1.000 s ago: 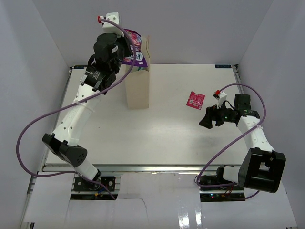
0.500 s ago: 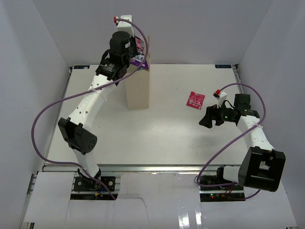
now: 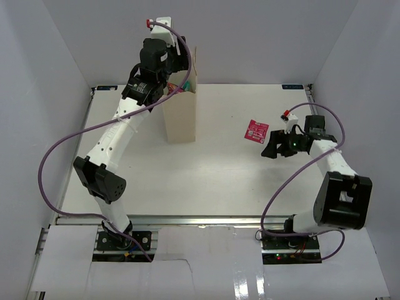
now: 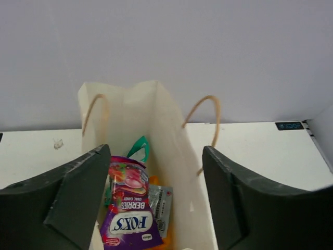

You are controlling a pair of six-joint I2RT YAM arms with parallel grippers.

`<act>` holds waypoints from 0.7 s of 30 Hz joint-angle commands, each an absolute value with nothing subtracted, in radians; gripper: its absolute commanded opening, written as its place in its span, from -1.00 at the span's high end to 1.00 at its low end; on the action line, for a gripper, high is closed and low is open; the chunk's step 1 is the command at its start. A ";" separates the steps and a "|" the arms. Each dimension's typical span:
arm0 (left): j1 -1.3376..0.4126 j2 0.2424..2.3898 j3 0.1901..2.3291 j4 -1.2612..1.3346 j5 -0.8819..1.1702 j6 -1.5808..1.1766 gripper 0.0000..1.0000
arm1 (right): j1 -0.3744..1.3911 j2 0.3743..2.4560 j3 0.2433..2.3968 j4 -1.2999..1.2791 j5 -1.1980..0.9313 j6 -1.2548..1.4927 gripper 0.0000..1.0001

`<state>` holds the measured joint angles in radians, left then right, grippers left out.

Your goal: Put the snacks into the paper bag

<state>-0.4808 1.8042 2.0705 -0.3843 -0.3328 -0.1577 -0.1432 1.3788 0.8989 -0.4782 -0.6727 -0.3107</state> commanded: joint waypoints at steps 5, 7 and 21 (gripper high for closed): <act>-0.477 1.616 2.025 -0.383 -0.124 -0.190 -0.91 | -0.046 1.667 1.210 -0.411 -0.294 0.050 -0.84; -0.477 1.524 1.927 -0.384 -0.054 -0.233 -0.94 | -0.006 1.750 1.297 -0.402 -0.194 0.110 -0.86; -0.477 0.826 1.065 -0.360 0.025 -0.604 -0.96 | 0.087 2.124 1.628 -0.433 0.089 0.158 -0.83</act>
